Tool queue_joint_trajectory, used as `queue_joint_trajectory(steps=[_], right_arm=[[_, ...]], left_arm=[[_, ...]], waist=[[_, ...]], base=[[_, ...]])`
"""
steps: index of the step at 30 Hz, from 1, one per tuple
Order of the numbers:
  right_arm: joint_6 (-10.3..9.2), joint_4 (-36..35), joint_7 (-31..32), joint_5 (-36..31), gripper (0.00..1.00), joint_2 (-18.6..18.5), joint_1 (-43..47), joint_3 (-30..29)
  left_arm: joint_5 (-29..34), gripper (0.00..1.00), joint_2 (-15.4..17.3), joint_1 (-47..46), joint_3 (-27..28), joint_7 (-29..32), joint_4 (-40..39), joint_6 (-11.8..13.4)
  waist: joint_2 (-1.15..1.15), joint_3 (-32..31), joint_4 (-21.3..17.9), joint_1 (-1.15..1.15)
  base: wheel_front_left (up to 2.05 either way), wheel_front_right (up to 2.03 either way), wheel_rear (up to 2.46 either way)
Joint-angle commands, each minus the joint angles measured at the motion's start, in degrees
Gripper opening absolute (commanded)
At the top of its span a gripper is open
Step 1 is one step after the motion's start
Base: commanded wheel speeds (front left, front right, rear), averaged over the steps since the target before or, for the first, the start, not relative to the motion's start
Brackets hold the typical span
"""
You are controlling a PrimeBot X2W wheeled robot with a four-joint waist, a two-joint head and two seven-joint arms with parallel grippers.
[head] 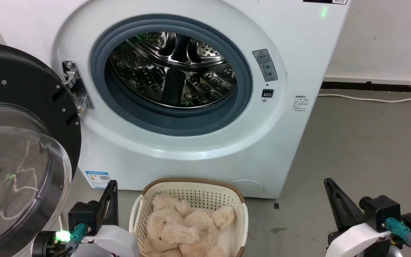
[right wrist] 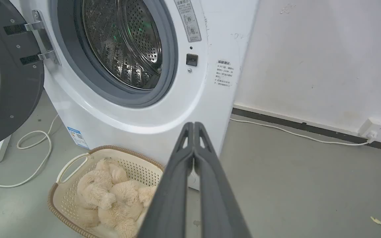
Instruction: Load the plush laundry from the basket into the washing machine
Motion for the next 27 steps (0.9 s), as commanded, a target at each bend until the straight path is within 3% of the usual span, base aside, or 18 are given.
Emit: queue_joint_trajectory(steps=[1, 27], right_arm=[[0.03, 0.09, 0.02, -0.42, 0.00, 0.26, -0.69, -0.10], [0.03, 0.09, 0.02, -0.42, 0.00, 0.26, -0.69, -0.10]], left_arm=[[0.15, 0.00, 0.00, -0.85, 0.06, 0.02, -0.28, -0.25], [0.15, 0.00, 0.00, -0.85, 0.06, 0.02, -0.28, -0.25]], waist=[[0.00, 0.00, 0.00, 0.00], [0.00, 0.00, 0.00, 0.00]], base=[[0.00, 0.00, 0.00], [0.00, 0.00, 0.00]])
